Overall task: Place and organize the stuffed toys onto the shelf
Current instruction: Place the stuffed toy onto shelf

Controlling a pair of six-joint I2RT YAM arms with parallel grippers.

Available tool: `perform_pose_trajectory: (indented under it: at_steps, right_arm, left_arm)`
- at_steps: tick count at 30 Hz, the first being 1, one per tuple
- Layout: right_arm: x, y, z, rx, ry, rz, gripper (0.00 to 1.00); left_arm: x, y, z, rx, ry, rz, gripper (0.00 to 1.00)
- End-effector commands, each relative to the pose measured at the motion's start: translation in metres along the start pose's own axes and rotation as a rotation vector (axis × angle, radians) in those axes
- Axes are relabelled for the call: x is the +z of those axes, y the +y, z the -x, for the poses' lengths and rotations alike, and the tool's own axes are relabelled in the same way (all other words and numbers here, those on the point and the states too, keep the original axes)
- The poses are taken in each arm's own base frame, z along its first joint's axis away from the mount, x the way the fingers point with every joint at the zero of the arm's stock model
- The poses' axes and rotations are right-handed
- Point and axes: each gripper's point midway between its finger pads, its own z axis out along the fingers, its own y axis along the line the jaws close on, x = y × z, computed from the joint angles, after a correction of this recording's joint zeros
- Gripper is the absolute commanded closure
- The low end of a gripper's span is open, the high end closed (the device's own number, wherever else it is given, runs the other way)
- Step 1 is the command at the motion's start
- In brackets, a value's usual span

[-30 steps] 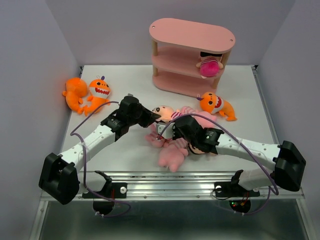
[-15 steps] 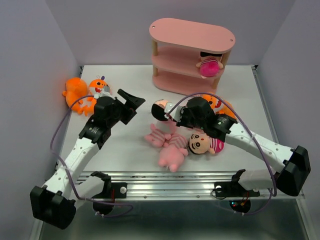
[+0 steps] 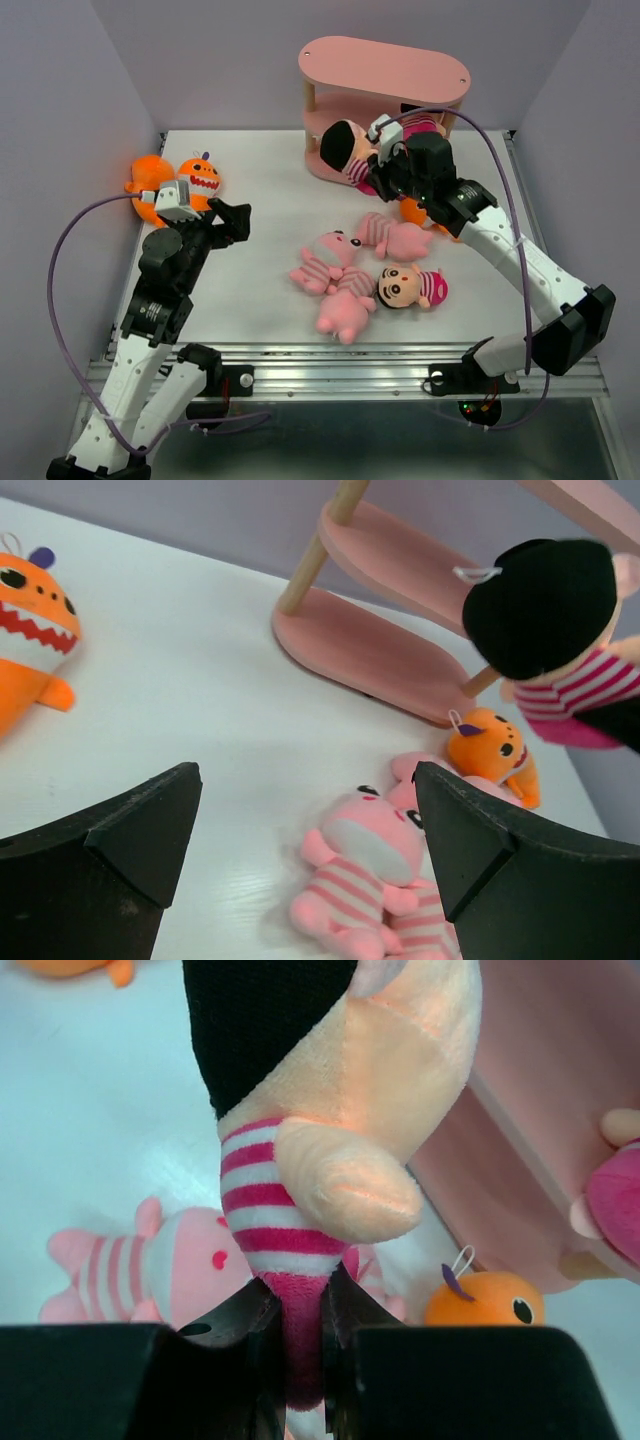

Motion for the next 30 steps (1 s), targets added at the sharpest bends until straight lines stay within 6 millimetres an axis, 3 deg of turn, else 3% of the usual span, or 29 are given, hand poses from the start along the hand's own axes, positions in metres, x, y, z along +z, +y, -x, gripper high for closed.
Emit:
perform_pose_trajectory:
  at_steps: [1,6,11,21,30]
  right_arm:
    - [0.008,-0.028,0.045,0.145,-0.119,-0.128,0.99]
    - [0.03,-0.041,0.052,0.207,-0.118,-0.169,0.99]
    - [0.053,-0.057,0.05,0.278,-0.108,-0.239,0.99]
    - [0.073,-0.096,0.062,0.328,-0.169,-0.371,0.99]
    - [0.096,-0.134,0.048,0.419,-0.2,-0.502,0.99]
  left_arm:
    - [-0.007,0.02,-0.002,0.185,-0.058,0.032,0.02]
    - [-0.009,0.034,-0.008,0.252,-0.089,0.06,0.02]
    - [-0.009,0.03,-0.004,0.264,-0.114,0.039,0.02]
    - [-0.01,0.025,-0.002,0.259,-0.132,0.011,0.02]
    - [-0.013,0.024,0.0,0.259,-0.15,0.003,0.02]
